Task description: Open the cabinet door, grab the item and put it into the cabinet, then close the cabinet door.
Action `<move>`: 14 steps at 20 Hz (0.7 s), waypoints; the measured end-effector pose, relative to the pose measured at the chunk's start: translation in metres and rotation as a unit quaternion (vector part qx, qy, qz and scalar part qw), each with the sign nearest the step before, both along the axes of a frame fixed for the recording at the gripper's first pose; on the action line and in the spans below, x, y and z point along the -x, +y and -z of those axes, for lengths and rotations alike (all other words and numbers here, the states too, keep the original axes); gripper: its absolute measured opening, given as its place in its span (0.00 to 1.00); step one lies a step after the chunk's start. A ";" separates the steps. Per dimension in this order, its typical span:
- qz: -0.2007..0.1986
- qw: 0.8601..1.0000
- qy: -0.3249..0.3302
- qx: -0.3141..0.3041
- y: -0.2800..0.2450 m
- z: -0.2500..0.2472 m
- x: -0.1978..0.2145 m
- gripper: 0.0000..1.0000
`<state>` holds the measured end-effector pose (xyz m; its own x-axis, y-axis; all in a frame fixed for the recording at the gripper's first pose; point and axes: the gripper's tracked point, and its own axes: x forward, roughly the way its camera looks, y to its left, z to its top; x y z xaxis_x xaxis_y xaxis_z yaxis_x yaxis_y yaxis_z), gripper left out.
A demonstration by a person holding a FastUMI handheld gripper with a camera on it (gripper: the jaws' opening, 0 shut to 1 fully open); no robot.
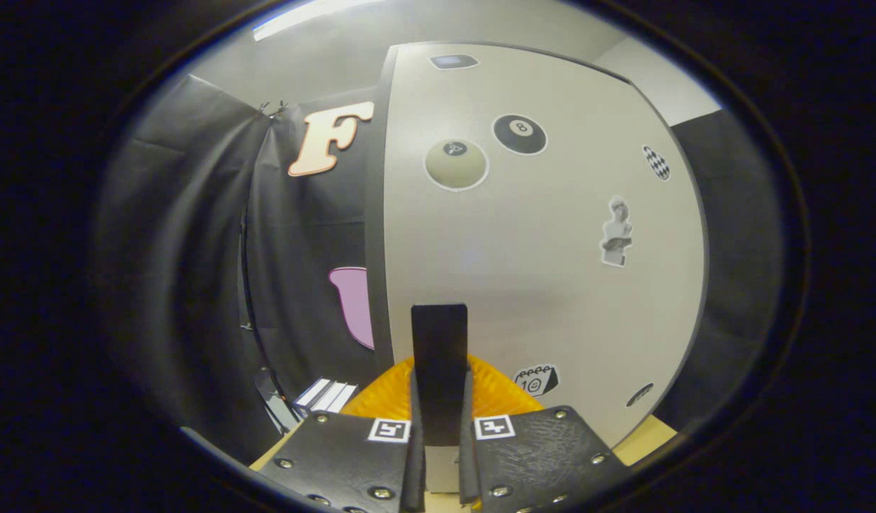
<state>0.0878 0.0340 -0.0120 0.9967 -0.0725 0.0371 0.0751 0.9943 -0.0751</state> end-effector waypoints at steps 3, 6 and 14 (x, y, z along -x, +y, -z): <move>0.005 1.000 -0.001 0.007 -0.002 0.000 0.020 0.18; 0.004 1.000 0.002 0.007 -0.007 -0.002 0.041 0.18; 0.024 1.000 -0.001 0.007 -0.036 -0.008 0.121 0.18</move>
